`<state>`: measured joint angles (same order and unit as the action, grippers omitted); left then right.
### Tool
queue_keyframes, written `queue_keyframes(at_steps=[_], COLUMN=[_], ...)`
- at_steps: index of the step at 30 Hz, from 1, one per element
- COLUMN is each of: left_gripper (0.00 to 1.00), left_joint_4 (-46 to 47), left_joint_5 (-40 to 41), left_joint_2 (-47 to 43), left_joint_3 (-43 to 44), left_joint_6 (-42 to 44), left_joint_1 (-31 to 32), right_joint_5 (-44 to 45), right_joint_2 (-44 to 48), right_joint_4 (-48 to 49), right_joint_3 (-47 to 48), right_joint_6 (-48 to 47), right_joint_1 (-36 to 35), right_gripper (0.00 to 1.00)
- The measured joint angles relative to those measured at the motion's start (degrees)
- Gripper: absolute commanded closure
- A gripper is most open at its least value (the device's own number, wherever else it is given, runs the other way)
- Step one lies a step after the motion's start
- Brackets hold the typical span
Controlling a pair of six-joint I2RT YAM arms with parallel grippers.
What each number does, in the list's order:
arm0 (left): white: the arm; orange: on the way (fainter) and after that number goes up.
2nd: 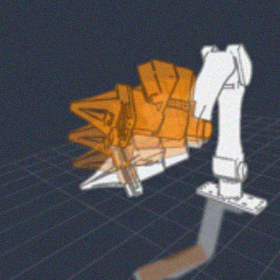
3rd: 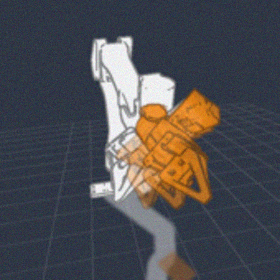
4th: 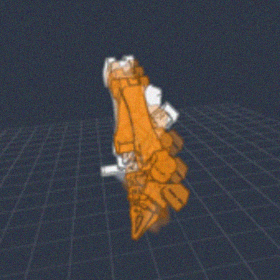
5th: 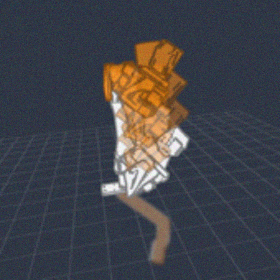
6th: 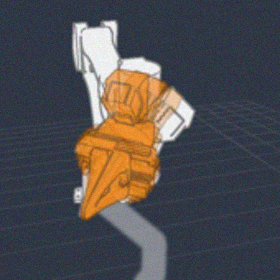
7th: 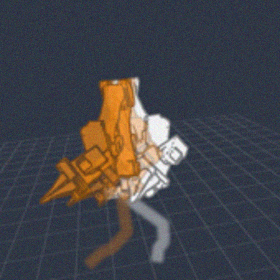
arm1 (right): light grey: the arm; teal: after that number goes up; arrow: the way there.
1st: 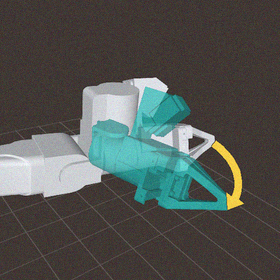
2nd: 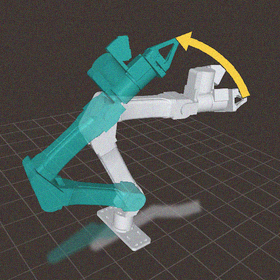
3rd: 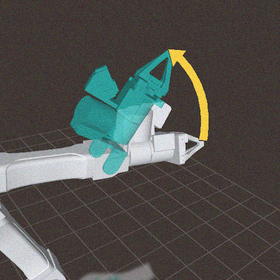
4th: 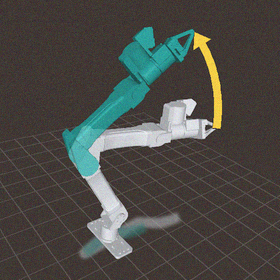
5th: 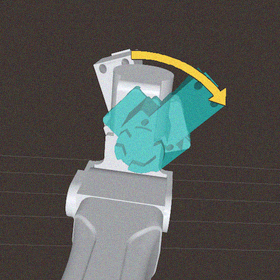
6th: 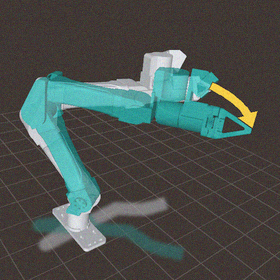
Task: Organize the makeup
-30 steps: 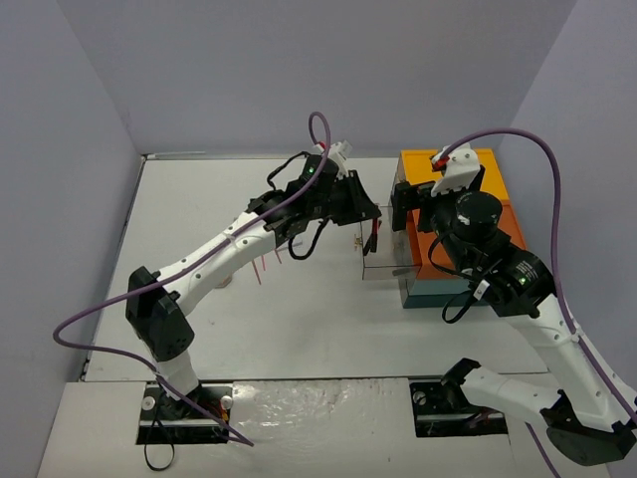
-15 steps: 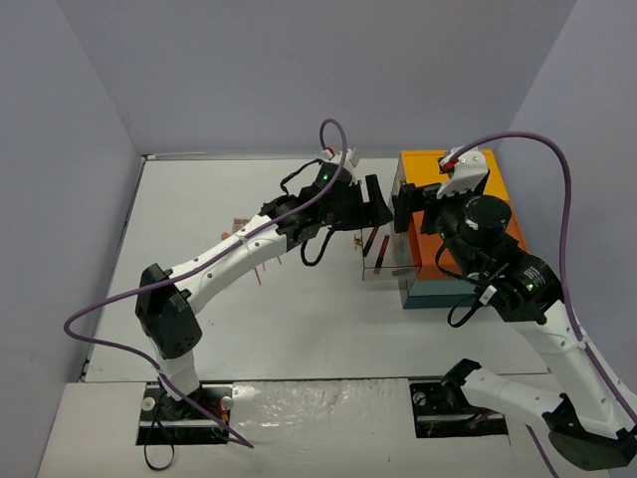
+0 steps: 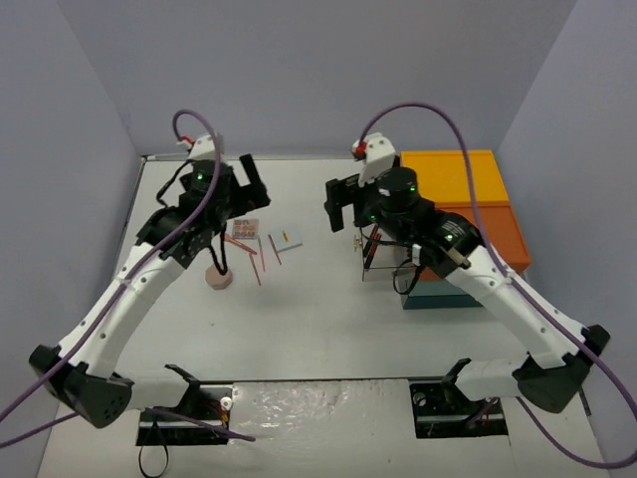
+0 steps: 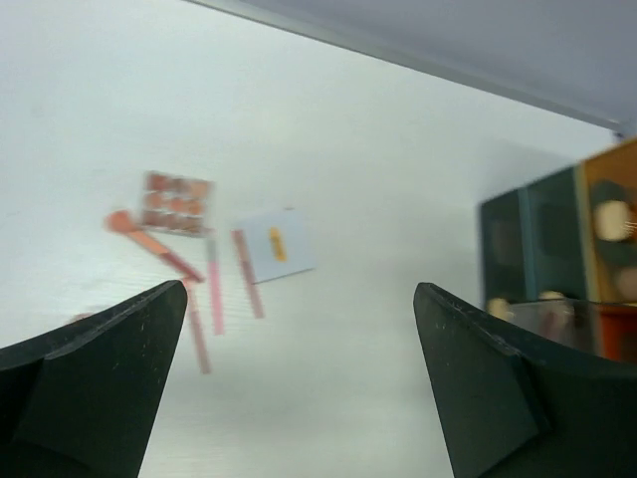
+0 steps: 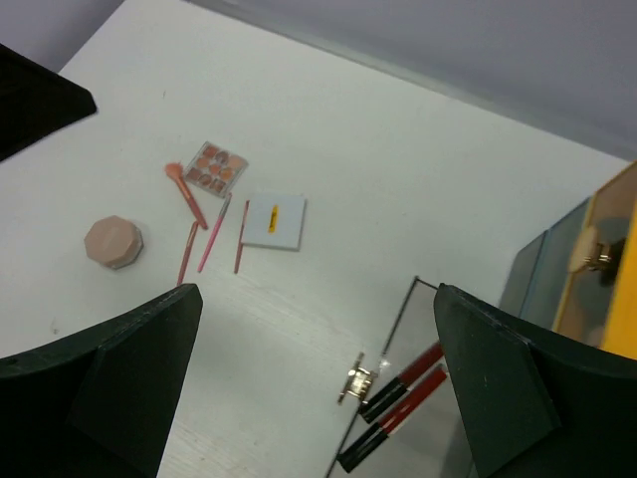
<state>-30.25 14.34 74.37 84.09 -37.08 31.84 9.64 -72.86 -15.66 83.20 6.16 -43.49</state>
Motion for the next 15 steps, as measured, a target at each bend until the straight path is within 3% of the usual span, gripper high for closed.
queue_keyframes(at_steps=[10,15], left_gripper=[0.03,0.03], left_joint_4=[-2.89,-1.59], left_joint_5=[7.44,9.73], left_joint_2=[-15.63,-19.13], left_joint_3=[-20.65,-27.60], left_joint_6=[7.75,11.62], left_joint_1=[-13.65,-16.27], right_joint_5=[3.03,7.60], right_joint_2=[-12.99,-16.41], right_joint_4=[-1.07,-4.24], right_joint_3=[0.46,0.36], right_joint_6=[11.33,15.02], right_joint_1=[-2.68,-2.10], right_gripper=[0.00,0.00])
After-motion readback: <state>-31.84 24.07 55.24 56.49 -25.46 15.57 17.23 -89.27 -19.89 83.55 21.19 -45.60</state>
